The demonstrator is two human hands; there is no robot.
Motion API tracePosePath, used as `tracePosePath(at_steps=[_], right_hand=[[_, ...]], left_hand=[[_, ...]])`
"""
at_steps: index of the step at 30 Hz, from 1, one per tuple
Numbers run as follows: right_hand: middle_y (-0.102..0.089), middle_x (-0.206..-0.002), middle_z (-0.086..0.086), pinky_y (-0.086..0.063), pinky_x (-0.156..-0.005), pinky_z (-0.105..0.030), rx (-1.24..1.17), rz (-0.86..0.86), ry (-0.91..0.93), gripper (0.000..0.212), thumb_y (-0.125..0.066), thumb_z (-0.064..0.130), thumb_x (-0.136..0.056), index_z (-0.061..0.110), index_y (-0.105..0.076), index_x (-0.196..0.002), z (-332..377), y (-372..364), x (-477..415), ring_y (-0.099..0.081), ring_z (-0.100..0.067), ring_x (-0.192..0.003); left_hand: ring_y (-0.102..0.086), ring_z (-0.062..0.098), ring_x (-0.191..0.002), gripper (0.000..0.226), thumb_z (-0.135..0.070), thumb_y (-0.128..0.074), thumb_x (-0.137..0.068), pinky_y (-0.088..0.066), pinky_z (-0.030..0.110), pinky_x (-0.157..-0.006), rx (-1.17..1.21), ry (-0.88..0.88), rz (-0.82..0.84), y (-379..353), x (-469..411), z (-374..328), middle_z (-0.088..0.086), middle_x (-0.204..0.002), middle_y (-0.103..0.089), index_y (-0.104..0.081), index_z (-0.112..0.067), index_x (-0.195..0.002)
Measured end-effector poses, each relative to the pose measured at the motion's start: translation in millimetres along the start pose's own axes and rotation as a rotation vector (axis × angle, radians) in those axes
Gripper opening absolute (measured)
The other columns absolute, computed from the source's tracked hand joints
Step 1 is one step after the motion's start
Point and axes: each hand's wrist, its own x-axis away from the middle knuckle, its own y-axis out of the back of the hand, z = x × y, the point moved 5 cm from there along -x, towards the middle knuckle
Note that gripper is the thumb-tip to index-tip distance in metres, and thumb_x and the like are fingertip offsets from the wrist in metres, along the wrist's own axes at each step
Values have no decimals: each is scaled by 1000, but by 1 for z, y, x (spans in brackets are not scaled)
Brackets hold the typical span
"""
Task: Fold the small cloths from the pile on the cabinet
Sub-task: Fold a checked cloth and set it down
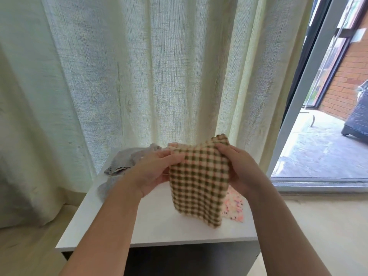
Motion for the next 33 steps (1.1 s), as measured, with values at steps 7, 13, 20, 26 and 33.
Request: tracePosePath(at_steps=[7, 13, 20, 26, 33], right_hand=[[-70, -84, -7, -58, -61, -29, 54, 155, -125, 22, -55, 17, -97, 2, -65, -109, -20, -8, -4, -68, -15, -69], [-70, -89, -6, -58, -61, -31, -107, 51, -137, 25, -56, 29, -98, 9, -59, -111, -21, 0, -9, -68, -17, -75], [-72, -111, -14, -54, -94, -43, 113, 131, -93, 18, -62, 8, -91, 6, -66, -109, -30, -3, -9, -67, -28, -106], [-75, -101, -9, -57, -74, -29, 171, -51, 92, 31, -69, 15, -88, 6, -62, -117, -18, 4, -10, -72, -18, -89], [-74, -93, 0, -56, -83, -27, 552, -20, 383, 41, -75, 4, -81, 28, -64, -112, -1, 4, -4, -70, -13, -88]], left_hand=[[-68, 27, -99, 15, -36, -73, -82, -50, 45, -96, -65, -29, -262, 15, -7, 3, 4, -94, -76, -75, -22, -85], [-65, 13, -75, 12, -20, -67, -83, -51, 28, -74, 34, -2, -51, 8, -5, 6, 2, -83, -73, -73, -11, -89], [-65, 17, -85, 22, -22, -66, -88, -52, 31, -79, 38, -33, -157, 14, -8, 5, 6, -96, -70, -64, -6, -103], [-68, 17, -87, 31, -15, -76, -81, -55, 29, -72, -200, -165, -378, 21, -2, -6, 2, -97, -72, -54, -21, -103], [-66, 0, -85, 19, -17, -74, -83, -51, 26, -85, -586, -436, -444, 15, 12, -27, -14, -81, -71, -71, -35, -89]])
